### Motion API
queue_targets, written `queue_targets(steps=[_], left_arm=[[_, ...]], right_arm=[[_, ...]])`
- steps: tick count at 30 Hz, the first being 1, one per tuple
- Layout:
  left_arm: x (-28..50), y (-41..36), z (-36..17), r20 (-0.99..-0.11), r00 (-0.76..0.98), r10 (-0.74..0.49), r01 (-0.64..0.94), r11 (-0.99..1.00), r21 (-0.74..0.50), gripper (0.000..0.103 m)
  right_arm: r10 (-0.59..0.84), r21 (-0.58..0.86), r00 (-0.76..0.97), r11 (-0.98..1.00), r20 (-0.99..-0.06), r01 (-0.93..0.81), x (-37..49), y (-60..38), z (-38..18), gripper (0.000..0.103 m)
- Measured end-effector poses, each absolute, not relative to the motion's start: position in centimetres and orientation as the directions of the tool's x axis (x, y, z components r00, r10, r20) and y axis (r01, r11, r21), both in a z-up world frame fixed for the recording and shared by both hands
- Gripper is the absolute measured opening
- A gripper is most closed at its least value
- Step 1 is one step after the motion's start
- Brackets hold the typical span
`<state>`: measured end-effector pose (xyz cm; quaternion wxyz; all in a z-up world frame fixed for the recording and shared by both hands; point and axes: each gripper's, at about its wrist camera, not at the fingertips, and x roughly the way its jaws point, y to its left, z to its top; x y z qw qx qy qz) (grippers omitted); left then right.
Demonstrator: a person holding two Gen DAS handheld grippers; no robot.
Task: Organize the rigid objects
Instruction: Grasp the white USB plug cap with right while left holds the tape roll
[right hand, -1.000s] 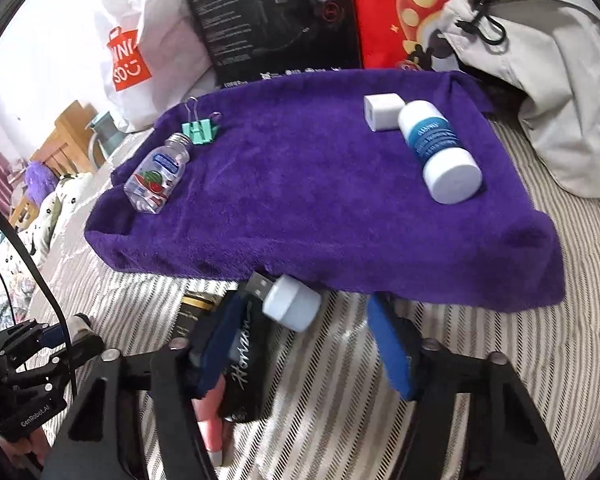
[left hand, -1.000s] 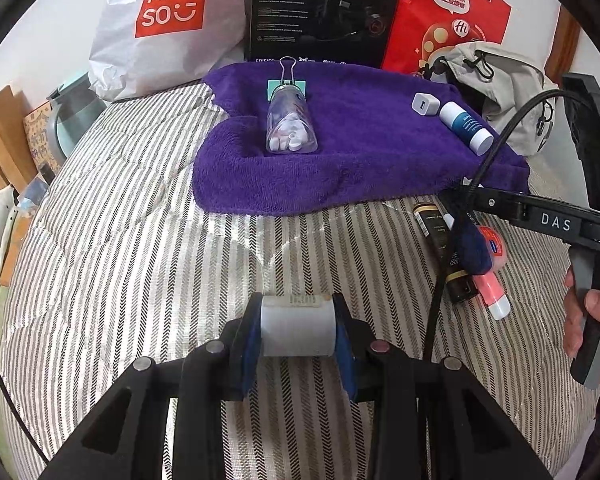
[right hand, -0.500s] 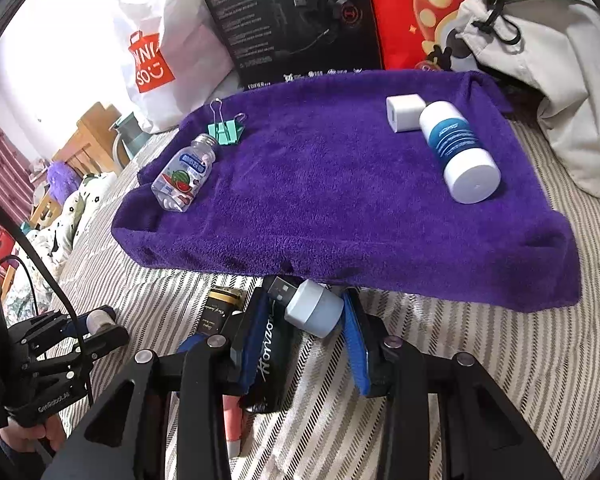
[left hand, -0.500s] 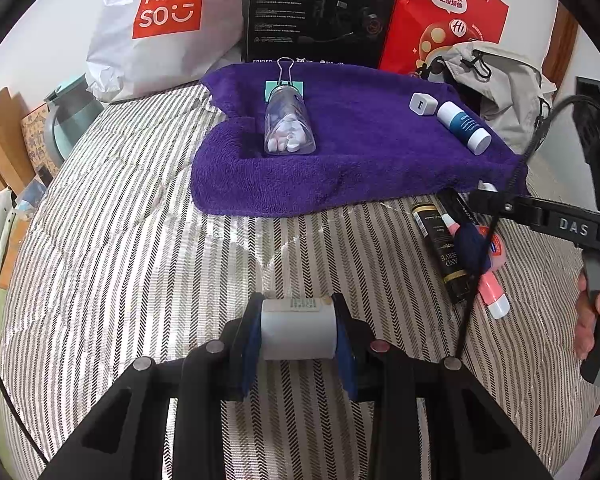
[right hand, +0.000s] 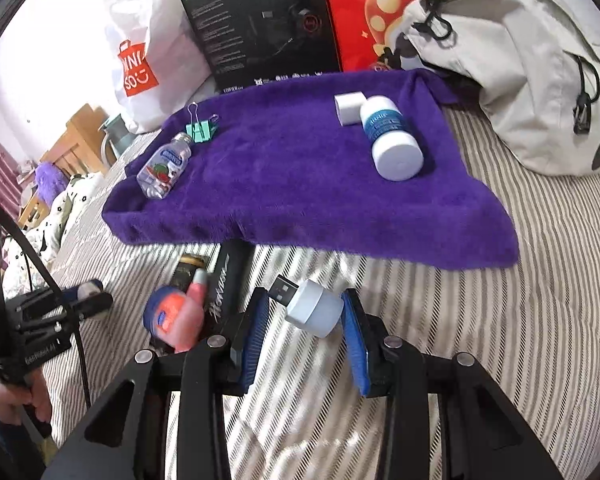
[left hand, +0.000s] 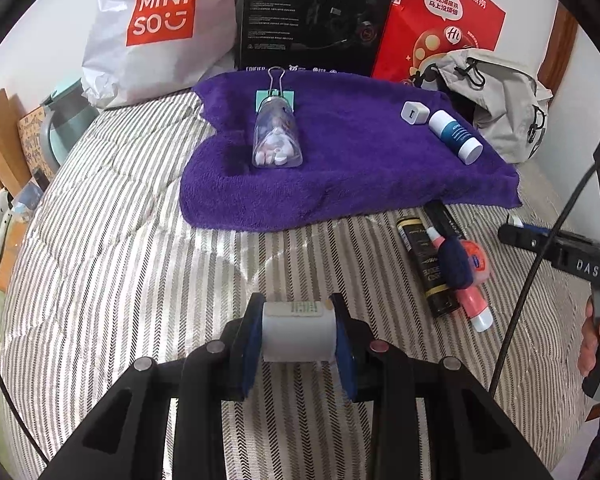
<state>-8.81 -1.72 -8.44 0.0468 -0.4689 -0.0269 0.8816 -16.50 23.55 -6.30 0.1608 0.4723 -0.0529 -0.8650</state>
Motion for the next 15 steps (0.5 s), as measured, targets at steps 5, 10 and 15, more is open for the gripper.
queue_targets(steps=[5, 10, 15], left_arm=[[-9.3, -1.4, -7.1, -0.813, -0.572, 0.112, -0.063, -0.994, -0.093, 0.031], [-10.4, -1.7, -5.9, -0.803, -0.585, 0.113, -0.056, -0.994, -0.099, 0.031], [-12.2, -2.0, -4.7, -0.793, -0.598, 0.117, -0.052, -0.993, -0.107, 0.031]], right_arm=[[-0.333, 0.254, -0.495, -0.941, -0.802, 0.222, -15.9, 24.5, -6.4, 0.037], [-0.339, 0.260, -0.508, -0.940, -0.792, 0.221, -15.8, 25.1, -5.4, 0.037], [-0.347, 0.253, -0.526, -0.936, -0.777, 0.243, -16.6, 25.0, -3.2, 0.037]])
